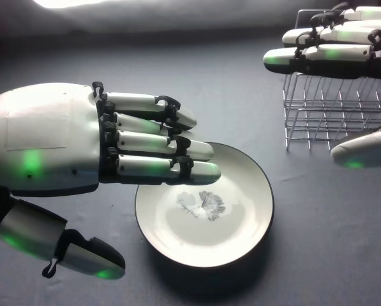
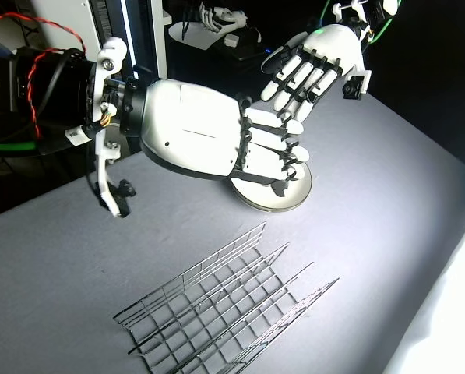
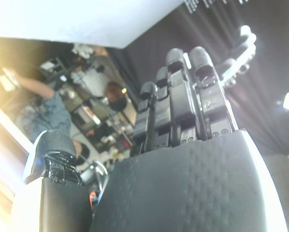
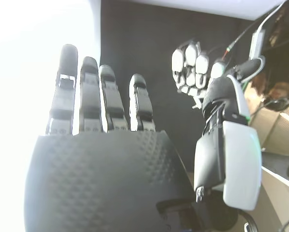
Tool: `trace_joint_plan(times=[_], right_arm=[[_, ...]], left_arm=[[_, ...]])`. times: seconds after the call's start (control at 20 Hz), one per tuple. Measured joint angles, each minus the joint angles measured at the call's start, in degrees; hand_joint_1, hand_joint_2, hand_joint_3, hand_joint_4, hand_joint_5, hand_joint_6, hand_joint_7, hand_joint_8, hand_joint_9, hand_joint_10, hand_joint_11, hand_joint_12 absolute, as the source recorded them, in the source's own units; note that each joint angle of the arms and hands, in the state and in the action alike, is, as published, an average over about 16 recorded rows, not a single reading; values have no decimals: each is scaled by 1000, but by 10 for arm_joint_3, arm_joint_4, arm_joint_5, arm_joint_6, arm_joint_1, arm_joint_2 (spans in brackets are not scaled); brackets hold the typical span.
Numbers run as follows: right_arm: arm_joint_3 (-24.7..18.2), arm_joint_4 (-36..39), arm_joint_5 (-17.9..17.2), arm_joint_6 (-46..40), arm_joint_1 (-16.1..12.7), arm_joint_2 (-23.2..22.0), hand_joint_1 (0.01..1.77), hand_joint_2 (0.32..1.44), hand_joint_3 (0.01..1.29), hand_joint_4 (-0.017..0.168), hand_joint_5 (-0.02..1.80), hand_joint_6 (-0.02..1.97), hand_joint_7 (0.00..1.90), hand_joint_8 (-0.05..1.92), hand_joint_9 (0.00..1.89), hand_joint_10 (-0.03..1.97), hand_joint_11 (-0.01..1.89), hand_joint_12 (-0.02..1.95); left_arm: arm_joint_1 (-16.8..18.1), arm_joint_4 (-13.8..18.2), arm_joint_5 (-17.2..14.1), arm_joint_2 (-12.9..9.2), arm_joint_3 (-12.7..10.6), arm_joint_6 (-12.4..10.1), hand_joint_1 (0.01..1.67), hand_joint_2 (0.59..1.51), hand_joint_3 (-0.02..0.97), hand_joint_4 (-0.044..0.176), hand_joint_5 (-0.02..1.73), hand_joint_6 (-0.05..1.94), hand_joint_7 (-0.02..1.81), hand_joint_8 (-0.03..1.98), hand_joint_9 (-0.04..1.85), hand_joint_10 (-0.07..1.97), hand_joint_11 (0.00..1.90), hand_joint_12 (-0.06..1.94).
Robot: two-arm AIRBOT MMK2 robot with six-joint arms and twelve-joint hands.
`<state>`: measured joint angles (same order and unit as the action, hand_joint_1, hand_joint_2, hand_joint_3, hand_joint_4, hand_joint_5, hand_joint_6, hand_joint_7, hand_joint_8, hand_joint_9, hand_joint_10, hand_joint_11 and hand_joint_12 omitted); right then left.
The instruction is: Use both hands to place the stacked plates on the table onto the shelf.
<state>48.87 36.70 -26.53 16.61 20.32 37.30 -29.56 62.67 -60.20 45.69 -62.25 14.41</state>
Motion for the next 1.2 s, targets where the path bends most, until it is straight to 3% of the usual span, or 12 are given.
trace_joint_plan(times=[0.4, 0.55, 1.0, 1.2], right_arm=[[3, 1, 4, -3, 0, 0, 55, 1135, 55, 16, 19, 19, 18, 8, 35, -1, 15, 121], [5, 2, 7, -3, 0, 0, 27, 1149, 50, -6, 19, 19, 18, 7, 19, -1, 15, 11], [8, 6, 4, -3, 3, 7, 21, 1182, 44, -5, 20, 20, 18, 7, 17, -1, 14, 0], [11, 8, -3, -2, 6, 11, 21, 1190, 44, -4, 20, 20, 18, 6, 14, -1, 14, 0]], left_arm=[[11, 25, -10, 0, -6, -22, 36, 1082, 53, 1, 32, 5, 42, 6, 65, 0, 23, 63], [23, 46, -19, 1, -12, -38, 29, 1079, 52, -3, 18, 5, 18, 6, 21, 8, 13, 1], [71, 168, -48, 14, -49, -98, 22, 1103, 44, -3, 22, 5, 19, 7, 19, 7, 13, -1], [81, 226, -55, 25, -64, -111, 21, 1110, 38, -4, 22, 4, 18, 7, 17, 7, 14, -1]])
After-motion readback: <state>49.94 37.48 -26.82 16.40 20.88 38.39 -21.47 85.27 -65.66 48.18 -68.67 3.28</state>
